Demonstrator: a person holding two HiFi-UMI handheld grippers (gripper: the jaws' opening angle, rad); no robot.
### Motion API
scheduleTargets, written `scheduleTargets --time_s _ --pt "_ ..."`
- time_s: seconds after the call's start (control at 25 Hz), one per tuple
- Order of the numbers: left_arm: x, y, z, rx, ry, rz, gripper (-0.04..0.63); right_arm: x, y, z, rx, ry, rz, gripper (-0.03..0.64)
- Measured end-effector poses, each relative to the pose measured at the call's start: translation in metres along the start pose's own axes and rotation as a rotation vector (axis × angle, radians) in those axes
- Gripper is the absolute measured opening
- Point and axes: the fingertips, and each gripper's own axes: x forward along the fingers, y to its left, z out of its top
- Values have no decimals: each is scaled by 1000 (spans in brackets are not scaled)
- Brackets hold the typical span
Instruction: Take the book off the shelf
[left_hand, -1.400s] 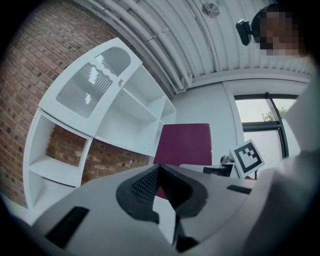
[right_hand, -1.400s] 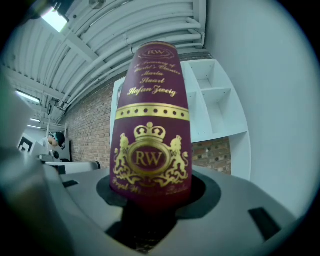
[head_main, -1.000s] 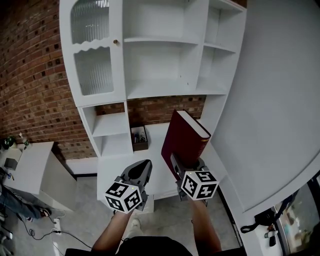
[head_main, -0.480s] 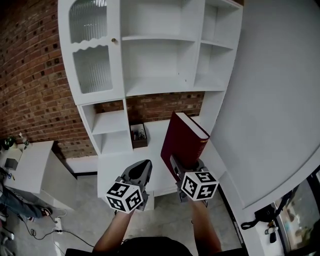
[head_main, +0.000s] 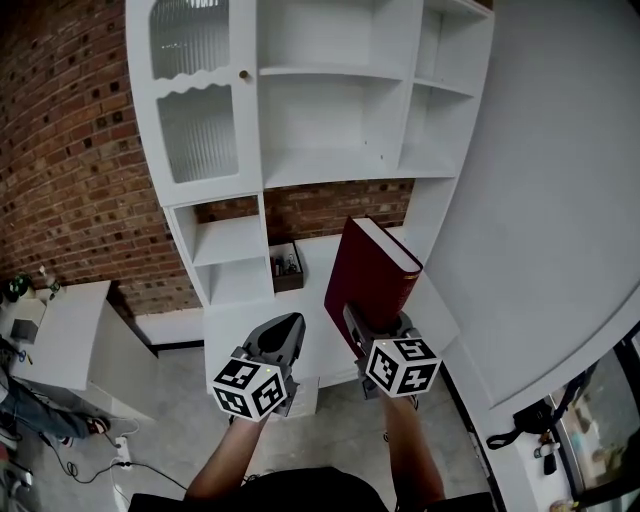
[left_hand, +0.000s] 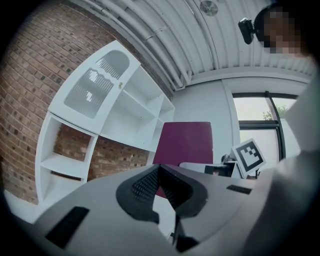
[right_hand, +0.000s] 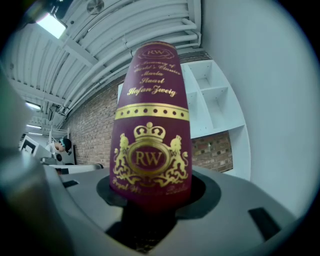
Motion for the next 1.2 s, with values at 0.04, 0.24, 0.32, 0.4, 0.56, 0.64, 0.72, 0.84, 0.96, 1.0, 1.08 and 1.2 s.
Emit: scheduleTargets --time_s 0.04,0.24,0.32,0.4,0.56,0.64,0.72,0.84,0.96,1.0,1.08,1.2 --pt "-1 1 2 2 -1 -6 17 1 2 1 -2 -3 -5 236" --pt "-10 10 11 6 -3 -34 17 6 18 2 -7 -14 -20 236" --pt "-12 12 15 8 -8 -47 17 9 23 1 -7 -11 -23 236" --pt "-15 16 19 8 -14 -53 17 13 28 1 -5 -13 -22 236" --pt "-18 28 22 -2 -16 -50 17 21 39 2 -13 -16 -19 236" --pt "-20 32 23 -6 -17 -49 17 23 41 2 -13 -17 -21 236" --pt "-22 36 24 -7 -19 -49 17 25 44 2 -13 -19 -23 236" --pt "-22 41 26 -6 -21 -50 17 30 45 2 -14 -20 -27 236" --pt "-22 43 24 -9 -20 -54 17 31 46 0 -15 -18 -28 236" --pt "-22 43 24 -10 -20 -55 17 32 47 -1 -16 -18 -28 236" --pt "-21 44 23 -12 -18 -57 17 33 48 -1 -18 -17 -27 236" --pt "-20 46 22 -15 -17 -58 17 37 49 -1 -27 -14 -25 236"
